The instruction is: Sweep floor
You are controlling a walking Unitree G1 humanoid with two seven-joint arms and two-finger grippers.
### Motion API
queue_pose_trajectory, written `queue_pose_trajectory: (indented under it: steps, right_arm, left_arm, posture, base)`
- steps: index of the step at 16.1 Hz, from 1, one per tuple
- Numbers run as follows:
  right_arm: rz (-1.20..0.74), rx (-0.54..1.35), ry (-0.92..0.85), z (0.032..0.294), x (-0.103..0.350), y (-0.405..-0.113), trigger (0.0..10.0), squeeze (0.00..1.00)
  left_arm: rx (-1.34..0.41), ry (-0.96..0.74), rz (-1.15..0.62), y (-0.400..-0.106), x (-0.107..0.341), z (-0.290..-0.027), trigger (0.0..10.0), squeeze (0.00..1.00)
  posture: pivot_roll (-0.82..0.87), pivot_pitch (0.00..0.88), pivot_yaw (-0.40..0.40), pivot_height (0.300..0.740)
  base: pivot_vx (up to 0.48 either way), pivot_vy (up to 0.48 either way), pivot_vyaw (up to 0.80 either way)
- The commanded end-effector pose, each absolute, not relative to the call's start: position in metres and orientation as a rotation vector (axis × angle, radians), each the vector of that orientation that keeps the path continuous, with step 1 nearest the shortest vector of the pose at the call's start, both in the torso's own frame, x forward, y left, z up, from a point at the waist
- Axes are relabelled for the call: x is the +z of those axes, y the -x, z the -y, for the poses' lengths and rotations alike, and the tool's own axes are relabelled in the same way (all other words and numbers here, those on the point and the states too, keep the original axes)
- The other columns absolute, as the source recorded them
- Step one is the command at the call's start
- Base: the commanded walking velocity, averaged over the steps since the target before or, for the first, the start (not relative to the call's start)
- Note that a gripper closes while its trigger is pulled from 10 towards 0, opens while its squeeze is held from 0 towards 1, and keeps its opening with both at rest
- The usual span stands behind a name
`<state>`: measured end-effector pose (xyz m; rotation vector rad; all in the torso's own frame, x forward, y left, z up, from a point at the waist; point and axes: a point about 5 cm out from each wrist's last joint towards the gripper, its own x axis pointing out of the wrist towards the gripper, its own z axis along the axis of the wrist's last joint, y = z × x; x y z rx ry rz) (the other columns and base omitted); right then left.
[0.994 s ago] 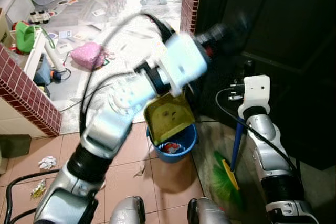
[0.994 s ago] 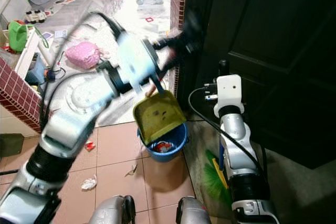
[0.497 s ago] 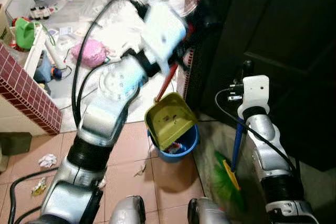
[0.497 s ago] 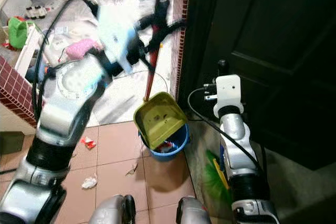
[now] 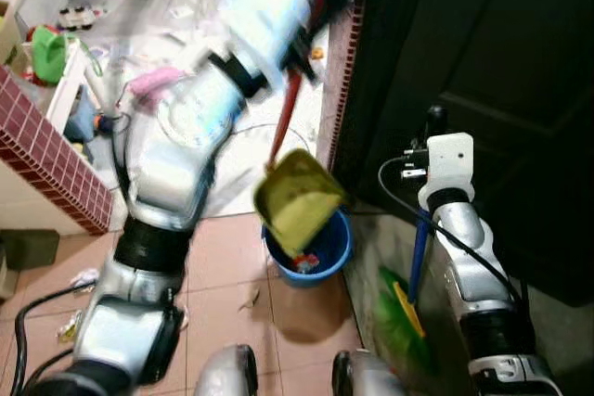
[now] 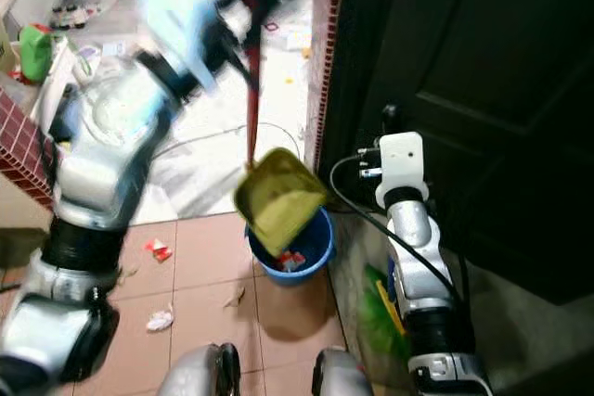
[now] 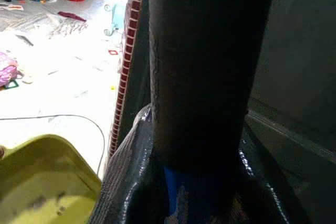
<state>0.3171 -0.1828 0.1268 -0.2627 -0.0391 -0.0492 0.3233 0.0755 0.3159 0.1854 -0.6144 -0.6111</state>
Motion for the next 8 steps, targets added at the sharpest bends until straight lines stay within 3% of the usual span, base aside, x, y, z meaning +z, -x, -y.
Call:
queue_pose_trajectory:
  steps: [1,3,6,8]
  right_arm:
    - [0.063,-0.046,0.268,0.183,0.131,-0.318,10.0,0.0]
    - [0.06,-0.051,0.269,0.185,0.131,-0.317,10.0,0.0]
    - [0.057,-0.05,0.269,0.183,0.129,-0.319,10.0,0.0]
    - [0.059,-0.048,0.267,0.183,0.129,-0.32,10.0,0.0]
  left_arm:
    - [-0.488,-0.175,0.726,-0.322,0.342,-0.094,10.0,0.0]
    - [-0.302,-0.102,0.754,-0.332,0.357,-0.124,10.0,0.0]
    - [0.034,-0.154,0.786,-0.341,0.372,-0.181,10.0,0.0]
    - [0.12,-0.185,0.742,-0.343,0.361,-0.198,10.0,0.0]
  posture:
    - [-0.04,0.104,0.011,0.74]
    - [-0.04,0.105,0.009,0.74]
    - [-0.04,0.097,0.005,0.74]
    - [-0.03,0.091,0.005,0.74]
  base:
    - [0.0,0.0,0.0]
    - [0.0,0.0,0.0]
    - [0.0,0.0,0.0]
    - [0.0,0.0,0.0]
